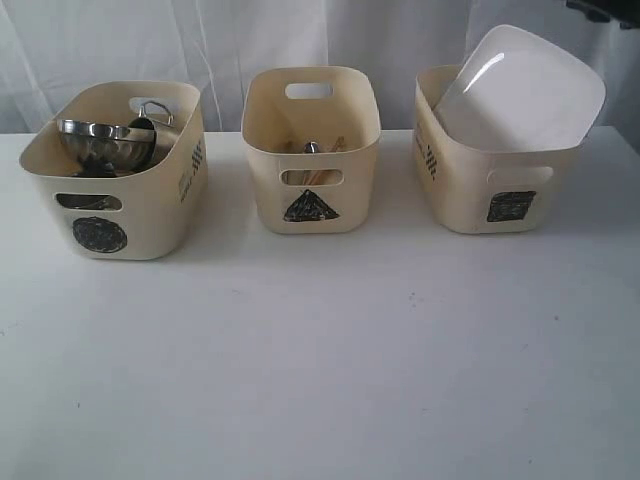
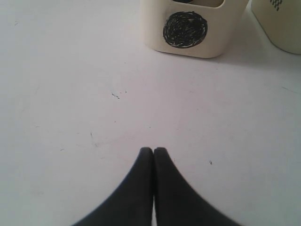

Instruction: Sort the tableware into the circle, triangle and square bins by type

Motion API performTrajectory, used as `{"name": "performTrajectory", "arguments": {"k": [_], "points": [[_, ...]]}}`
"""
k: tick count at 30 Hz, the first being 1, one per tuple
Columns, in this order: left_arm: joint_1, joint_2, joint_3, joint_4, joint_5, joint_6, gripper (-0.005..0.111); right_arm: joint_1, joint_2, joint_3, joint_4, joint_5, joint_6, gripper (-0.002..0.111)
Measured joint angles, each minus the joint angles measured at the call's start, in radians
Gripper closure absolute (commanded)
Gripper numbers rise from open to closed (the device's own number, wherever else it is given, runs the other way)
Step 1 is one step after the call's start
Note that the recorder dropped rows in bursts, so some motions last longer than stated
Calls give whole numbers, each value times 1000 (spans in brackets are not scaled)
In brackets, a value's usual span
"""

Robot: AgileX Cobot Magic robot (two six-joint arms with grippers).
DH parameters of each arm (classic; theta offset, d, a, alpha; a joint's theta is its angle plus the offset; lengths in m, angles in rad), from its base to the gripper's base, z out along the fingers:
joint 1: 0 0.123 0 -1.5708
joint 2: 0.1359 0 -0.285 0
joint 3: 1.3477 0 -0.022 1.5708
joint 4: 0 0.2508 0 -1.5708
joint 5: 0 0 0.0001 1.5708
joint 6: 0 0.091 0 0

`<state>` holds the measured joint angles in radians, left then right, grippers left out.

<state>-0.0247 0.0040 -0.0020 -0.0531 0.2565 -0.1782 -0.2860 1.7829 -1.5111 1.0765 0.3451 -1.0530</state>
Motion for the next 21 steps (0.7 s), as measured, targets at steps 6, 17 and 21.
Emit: {"name": "performTrajectory", "arguments": {"k": [6, 17, 21], "points": [[0, 0, 0, 0, 0, 0, 107, 0, -128, 0, 0, 151, 151, 108], [0, 0, 0, 0, 0, 0, 107, 279, -662, 526, 102, -211, 173, 108], [0, 0, 0, 0, 0, 0, 107, 435, -940, 728, 121, -378, 144, 108]]}}
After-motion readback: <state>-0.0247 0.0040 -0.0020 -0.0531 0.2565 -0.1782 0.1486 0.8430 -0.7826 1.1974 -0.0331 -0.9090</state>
